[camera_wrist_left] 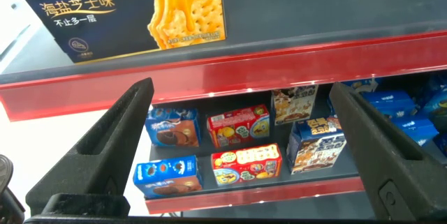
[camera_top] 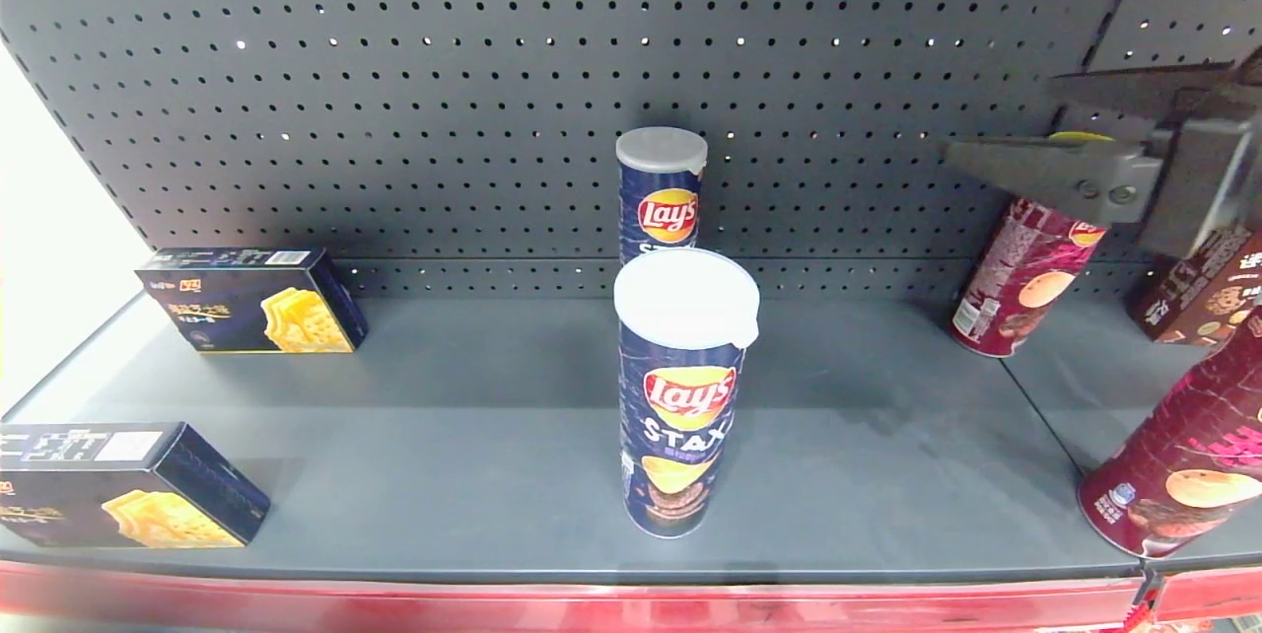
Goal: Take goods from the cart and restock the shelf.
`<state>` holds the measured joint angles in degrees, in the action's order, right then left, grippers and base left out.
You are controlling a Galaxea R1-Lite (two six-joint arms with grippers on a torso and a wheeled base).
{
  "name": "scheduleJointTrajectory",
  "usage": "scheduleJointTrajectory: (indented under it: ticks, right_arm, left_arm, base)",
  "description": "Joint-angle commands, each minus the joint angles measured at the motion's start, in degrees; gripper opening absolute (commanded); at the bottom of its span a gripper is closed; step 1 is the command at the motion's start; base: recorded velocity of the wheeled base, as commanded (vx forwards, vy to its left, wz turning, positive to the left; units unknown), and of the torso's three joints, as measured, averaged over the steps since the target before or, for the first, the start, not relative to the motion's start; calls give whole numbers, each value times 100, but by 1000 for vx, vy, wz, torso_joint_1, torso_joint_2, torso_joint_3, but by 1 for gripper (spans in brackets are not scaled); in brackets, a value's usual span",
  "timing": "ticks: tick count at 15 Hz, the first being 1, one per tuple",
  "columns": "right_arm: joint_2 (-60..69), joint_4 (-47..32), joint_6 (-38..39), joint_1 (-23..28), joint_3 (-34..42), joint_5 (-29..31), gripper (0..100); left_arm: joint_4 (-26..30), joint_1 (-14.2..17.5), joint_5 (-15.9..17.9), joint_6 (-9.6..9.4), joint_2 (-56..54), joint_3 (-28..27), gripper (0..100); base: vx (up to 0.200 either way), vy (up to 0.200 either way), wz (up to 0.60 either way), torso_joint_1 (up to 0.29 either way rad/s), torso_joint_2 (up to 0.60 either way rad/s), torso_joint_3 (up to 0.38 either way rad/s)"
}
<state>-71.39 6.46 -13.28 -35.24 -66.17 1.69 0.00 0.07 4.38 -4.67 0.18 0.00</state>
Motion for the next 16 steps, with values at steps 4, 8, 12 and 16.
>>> scheduleJointTrajectory:
  ticks: [4,8,12,16]
  right_arm:
    - [1461,-57,-8,404,887,-73,100]
    - [2296,-66,-8,466,1616,-46,100]
    - [3131,-189,-8,844,1959,-73,100]
    - [4019,-338,-8,1485,2372,-64,100]
  left_arm:
    - [0,1,2,1,8,0,100]
    - [0,1,2,1,8,0,100]
    - [0,1,2,1,8,0,100]
    - [0,1,2,1,8,0,100]
  base:
    - [0,0,0,0,0,0]
    - [0,0,0,0,0,0]
    - [0,0,0,0,0,0]
    - [0,0,0,0,0,0]
